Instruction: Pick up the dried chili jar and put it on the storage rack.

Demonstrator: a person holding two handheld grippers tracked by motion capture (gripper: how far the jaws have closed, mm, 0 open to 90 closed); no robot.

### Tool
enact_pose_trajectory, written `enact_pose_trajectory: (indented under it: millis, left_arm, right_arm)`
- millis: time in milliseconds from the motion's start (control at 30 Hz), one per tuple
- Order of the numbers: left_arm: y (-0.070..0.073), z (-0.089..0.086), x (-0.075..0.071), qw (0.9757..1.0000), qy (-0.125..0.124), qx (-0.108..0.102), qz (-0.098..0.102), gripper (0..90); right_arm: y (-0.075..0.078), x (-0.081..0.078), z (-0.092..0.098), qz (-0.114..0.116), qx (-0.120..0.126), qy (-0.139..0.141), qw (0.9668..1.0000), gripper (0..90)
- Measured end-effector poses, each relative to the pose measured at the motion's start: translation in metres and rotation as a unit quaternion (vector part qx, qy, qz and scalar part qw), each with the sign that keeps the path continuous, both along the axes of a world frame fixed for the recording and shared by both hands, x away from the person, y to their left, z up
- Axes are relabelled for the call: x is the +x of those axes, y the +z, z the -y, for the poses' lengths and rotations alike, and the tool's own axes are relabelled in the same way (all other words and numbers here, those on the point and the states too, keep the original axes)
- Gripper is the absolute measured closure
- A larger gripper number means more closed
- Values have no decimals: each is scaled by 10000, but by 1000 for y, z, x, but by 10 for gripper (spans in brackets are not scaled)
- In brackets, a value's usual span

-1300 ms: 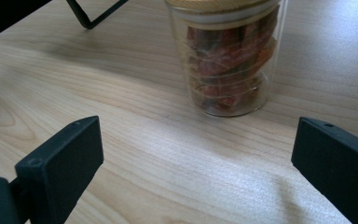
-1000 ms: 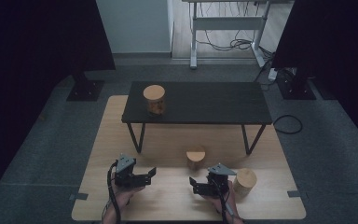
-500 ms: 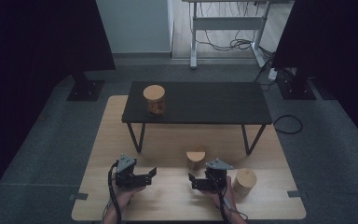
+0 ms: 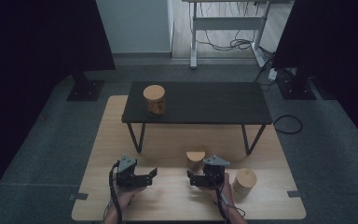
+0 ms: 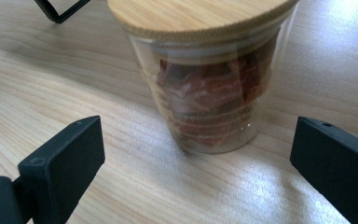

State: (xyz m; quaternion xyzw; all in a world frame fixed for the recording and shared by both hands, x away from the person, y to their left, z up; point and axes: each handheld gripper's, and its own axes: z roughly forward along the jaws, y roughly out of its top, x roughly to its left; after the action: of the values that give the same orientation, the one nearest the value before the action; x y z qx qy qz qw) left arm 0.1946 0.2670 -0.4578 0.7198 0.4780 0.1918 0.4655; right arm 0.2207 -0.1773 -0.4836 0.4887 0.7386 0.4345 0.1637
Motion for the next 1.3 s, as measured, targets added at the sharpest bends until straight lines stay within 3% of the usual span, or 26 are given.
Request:
enact_pose_trajectory:
  millis: [1300]
  left_arm:
    - [-2,-1,4,9999,-53,-10,-88,35]
  right_arm:
    - [2,25,-13,43,-146,-62,9999,76]
